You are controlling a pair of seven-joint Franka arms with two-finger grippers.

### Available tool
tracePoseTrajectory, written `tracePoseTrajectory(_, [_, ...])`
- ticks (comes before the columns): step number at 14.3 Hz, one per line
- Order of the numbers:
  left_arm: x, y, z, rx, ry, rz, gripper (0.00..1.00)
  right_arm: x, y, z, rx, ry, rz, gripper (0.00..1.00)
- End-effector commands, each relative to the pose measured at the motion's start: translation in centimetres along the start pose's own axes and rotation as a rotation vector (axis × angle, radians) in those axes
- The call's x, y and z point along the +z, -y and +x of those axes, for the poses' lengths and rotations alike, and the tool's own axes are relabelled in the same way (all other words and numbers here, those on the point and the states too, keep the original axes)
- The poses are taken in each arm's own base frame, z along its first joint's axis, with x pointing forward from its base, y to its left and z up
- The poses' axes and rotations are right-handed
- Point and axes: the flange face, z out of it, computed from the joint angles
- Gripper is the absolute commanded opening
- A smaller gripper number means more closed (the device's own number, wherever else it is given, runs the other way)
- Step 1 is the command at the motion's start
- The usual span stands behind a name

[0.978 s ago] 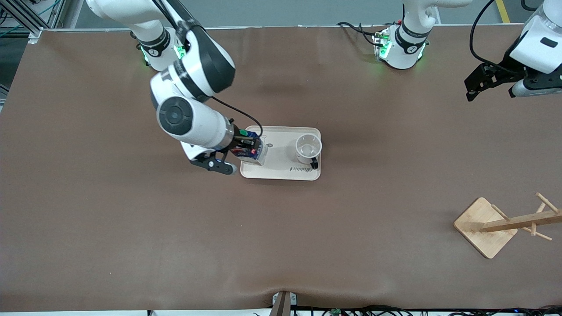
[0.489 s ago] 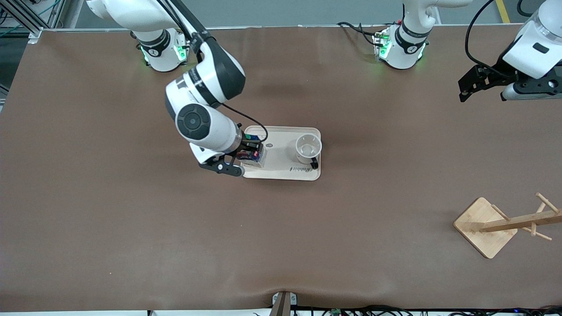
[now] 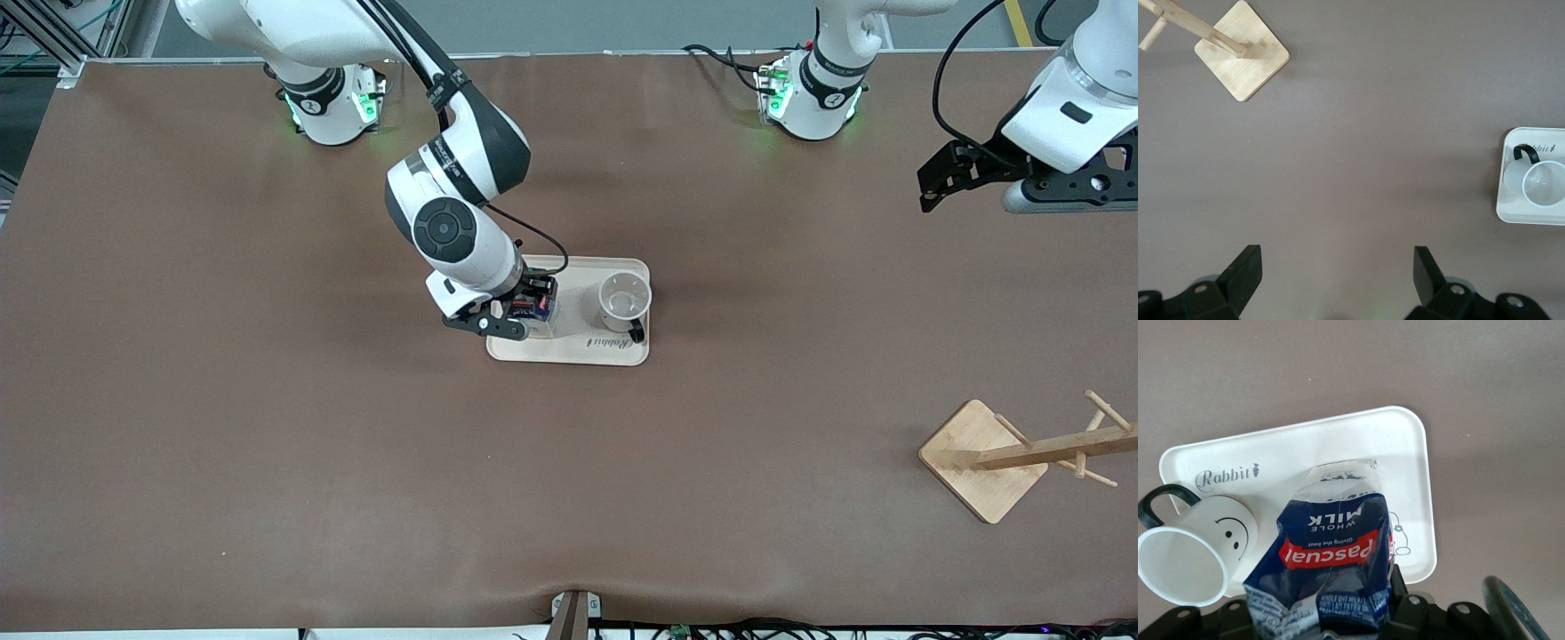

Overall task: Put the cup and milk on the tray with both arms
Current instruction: 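Lower the milk carton beside the mug and open the right gripper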

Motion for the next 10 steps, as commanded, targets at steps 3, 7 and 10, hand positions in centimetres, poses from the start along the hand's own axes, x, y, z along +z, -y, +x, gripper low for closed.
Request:
tracePoseTrajectory(3, [-0.1,0.1,0.1,0.015,-0.003,-0.019,1.0,0.3,-1.1,-0.7,-0.019,0.015,-0.037,0.27])
tracePoseTrajectory(7, [-0.3,0.2,0.0,0.015,-0.006,-0.019,1.0,0.0,-0.7,-0.8,-0.019,0.017,-0.028,1.0])
tracePoseTrajectory(10, [-0.3,0.3,0.0,0.012,-0.005,-0.019,1.0,-4.8,-0.8,-0.1,0.015,-0.002,0.01,1.0])
